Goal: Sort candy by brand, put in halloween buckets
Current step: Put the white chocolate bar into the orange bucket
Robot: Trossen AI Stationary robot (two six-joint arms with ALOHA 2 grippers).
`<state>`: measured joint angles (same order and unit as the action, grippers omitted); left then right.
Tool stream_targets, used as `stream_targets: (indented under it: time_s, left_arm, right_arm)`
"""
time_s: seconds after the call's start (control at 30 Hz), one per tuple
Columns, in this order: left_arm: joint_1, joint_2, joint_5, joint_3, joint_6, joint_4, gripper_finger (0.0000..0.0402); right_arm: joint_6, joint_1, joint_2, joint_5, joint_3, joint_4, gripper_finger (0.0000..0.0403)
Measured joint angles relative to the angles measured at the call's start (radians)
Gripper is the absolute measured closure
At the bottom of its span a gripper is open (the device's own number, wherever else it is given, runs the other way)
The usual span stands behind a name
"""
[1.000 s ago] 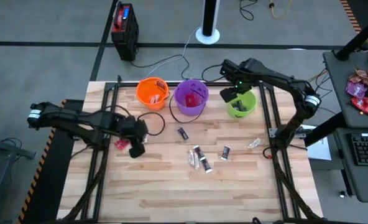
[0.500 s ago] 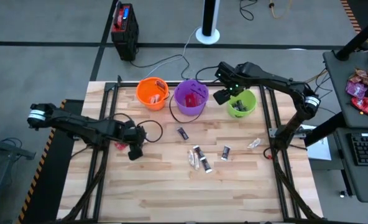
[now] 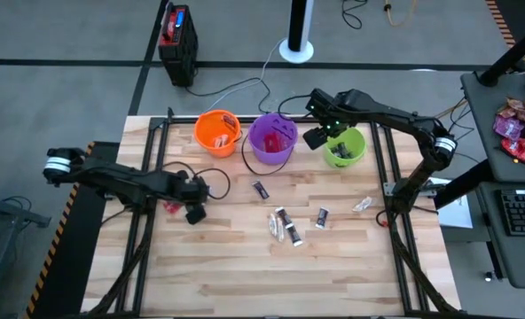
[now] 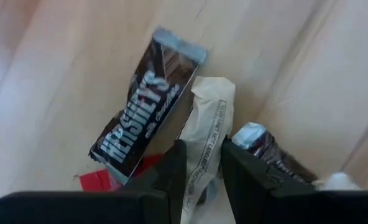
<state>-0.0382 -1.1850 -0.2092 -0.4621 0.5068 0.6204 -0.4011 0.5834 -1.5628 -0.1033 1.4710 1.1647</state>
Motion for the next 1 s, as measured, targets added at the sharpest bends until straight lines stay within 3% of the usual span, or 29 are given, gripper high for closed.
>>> stream_targets:
  time_s: [0.13,0.33,0.77,1.0]
  left_arm:
    - [0.001,-0.051,0.005,-0.004,-0.008,-0.012,0.0327]
    - [0.001,-0.066,0.055,-0.03,-0.02,-0.067,0.0393]
    - [0.001,0.041,0.146,-0.27,-0.17,0.008,0.0401]
    - [0.064,0.115,0.12,-0.433,-0.268,0.012,0.0401]
  right_arm:
    - [0.001,-0.003,0.0,0.002,-0.002,-0.001,0.0209]
    - [0.007,-0.003,0.0,0.002,-0.005,-0.003,0.0209]
    - [0.012,-0.003,0.0,0.002,-0.019,-0.003,0.0209]
    - [0.012,-0.003,0.0,0.002,-0.019,-0.005,0.0209]
